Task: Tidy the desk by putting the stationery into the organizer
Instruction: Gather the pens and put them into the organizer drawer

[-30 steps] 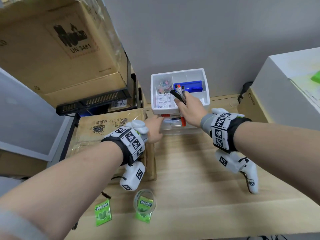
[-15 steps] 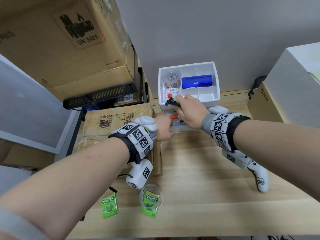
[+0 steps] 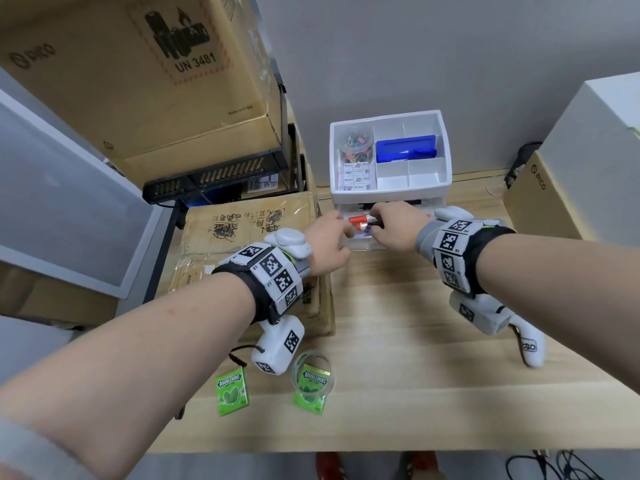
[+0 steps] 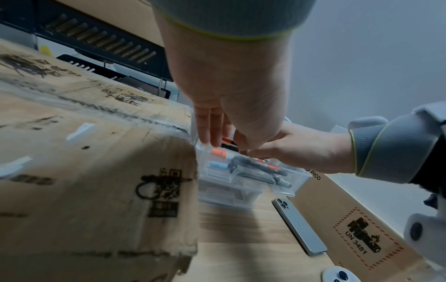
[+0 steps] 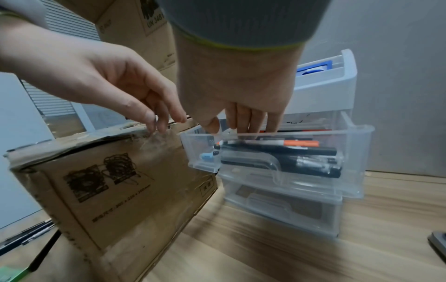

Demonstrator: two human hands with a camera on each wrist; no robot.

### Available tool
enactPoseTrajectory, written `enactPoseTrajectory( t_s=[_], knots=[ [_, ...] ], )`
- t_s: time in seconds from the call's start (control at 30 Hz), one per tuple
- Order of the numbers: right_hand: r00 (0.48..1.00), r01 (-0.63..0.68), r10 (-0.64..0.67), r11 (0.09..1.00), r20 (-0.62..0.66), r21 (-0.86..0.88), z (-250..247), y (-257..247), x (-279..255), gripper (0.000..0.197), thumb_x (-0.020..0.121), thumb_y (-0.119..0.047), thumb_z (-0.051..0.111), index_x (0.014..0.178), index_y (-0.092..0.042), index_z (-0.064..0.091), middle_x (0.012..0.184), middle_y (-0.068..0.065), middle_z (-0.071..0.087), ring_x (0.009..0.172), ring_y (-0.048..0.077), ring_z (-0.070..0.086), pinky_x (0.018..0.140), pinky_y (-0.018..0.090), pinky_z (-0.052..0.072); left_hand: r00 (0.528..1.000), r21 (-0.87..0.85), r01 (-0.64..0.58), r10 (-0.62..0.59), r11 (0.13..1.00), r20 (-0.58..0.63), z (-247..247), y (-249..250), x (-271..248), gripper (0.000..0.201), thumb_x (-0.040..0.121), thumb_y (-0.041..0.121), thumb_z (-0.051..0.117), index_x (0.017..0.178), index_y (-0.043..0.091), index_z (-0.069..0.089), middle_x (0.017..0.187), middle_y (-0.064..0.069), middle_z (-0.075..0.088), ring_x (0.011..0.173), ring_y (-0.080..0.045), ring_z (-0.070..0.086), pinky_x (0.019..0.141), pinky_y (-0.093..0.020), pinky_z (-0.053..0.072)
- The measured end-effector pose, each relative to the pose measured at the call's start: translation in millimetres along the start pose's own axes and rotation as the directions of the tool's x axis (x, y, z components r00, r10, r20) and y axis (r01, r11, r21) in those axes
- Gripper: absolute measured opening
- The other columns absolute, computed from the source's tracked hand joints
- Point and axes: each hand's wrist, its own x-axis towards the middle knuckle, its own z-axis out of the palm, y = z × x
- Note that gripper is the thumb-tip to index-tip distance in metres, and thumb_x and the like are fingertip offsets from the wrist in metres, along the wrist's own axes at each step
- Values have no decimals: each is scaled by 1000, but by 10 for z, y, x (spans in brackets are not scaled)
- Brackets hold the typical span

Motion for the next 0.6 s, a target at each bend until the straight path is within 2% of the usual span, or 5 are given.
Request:
enactPoseTrajectory(
  t_s=[0.13, 0.23, 0.33, 0.47, 0.6],
  knots=[
    [998, 28, -28, 1000, -58, 11, -25, -145, -101, 40, 88, -23, 54, 127, -15, 60, 119, 9, 68, 110, 31, 61, 88, 35, 50, 995, -14, -42, 40, 999, -89, -105, -37, -102, 21, 87, 15, 57, 106, 12, 67, 116, -4, 54, 93, -21, 58, 85, -36, 50],
    [992, 72, -69, 997, -101, 24, -57, -275, -154, 34, 88, -21, 53, 120, -15, 62, 118, 8, 68, 109, 30, 61, 91, 37, 51, 987, -3, -46, 45, 999, -154, -222, -87, -192, 19, 87, 16, 58, 103, 12, 68, 111, -3, 54, 91, -18, 54, 83, -32, 47],
    [980, 125, -116, 991, -159, 49, -51, -453, -230, 25, 89, -19, 51, 110, -15, 65, 106, 7, 71, 100, 29, 64, 87, 38, 53, 974, -14, -41, 36, 999, -225, -312, -201, -328, 17, 86, 14, 57, 99, 12, 68, 103, -1, 52, 83, -15, 50, 77, -32, 46],
    [932, 269, -243, 961, -267, 64, 18, -851, -349, 21, 89, -18, 50, 103, -17, 65, 96, 3, 71, 89, 27, 64, 80, 39, 53, 947, -13, 17, -20, 1000, -321, -445, -461, -605, 16, 86, 14, 56, 99, 11, 66, 103, -4, 52, 82, -19, 52, 74, -34, 44],
    [875, 378, -324, 921, -360, 92, 85, -1398, -352, 21, 89, -20, 49, 105, -19, 63, 97, -2, 70, 87, 22, 63, 79, 39, 53, 884, -26, 116, -115, 993, -453, -587, -826, -961, 16, 87, 17, 54, 99, 12, 64, 102, -1, 52, 88, -21, 53, 74, -32, 40]
  ],
)
